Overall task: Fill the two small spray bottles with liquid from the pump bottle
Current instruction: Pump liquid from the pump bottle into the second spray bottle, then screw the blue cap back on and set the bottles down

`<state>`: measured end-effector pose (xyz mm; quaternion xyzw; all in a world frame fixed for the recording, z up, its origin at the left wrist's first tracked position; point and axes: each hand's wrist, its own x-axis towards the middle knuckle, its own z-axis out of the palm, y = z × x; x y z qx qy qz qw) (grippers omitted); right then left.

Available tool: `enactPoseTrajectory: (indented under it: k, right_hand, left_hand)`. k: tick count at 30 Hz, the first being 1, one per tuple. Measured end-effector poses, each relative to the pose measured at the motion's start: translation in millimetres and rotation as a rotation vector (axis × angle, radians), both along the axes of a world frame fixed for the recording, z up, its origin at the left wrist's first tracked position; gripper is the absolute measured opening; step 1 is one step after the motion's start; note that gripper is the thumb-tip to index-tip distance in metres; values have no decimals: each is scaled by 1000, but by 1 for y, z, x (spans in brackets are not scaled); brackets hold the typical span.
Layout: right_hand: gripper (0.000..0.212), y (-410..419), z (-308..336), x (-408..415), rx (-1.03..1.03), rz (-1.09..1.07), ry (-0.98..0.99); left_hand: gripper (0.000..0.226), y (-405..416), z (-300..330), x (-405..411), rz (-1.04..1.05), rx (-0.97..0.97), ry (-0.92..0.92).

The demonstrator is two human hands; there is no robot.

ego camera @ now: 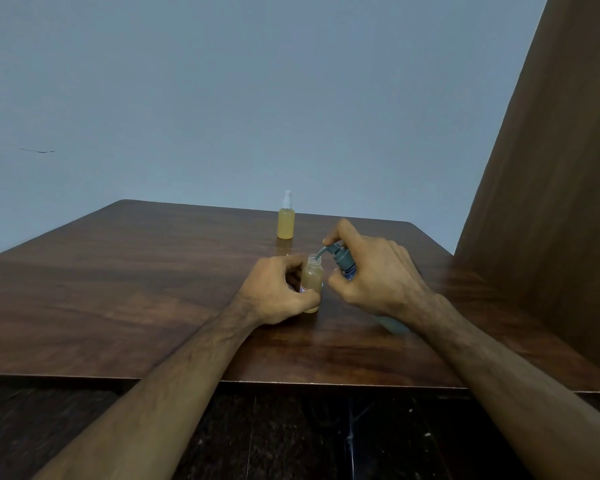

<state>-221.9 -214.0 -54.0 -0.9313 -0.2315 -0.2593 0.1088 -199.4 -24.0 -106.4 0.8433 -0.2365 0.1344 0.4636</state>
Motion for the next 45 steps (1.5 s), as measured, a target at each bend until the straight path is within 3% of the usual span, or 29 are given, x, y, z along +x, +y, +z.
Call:
enactPoseTrajectory:
  k: [15, 22, 25, 30, 33, 37, 45]
  right_hand:
    - [42, -2, 1, 0, 14, 15, -4]
    - [52, -8, -1, 2, 44, 22, -41]
    - [56, -10, -4, 7, 189, 63, -88]
    - [77, -21, -17, 25, 638, 178, -87]
    - [79, -25, -23, 34, 807, 196, -63]
    - [76, -28, -29, 47, 902, 225, -66]
    - [90, -32, -32, 48, 898, 213, 20]
  left_hand:
    - [20, 1, -2, 1, 6, 6, 1]
    - [20, 0, -1, 0, 18, 9, -8]
    - [23, 0, -1, 0, 28, 15, -8]
    - [12, -2, -1, -1, 64, -23, -23]
    - [21, -1, -1, 0, 104, -20, 10]
    - [35, -1, 1, 1, 163, -25, 42]
    - [32, 0, 2, 3, 213, 24, 61]
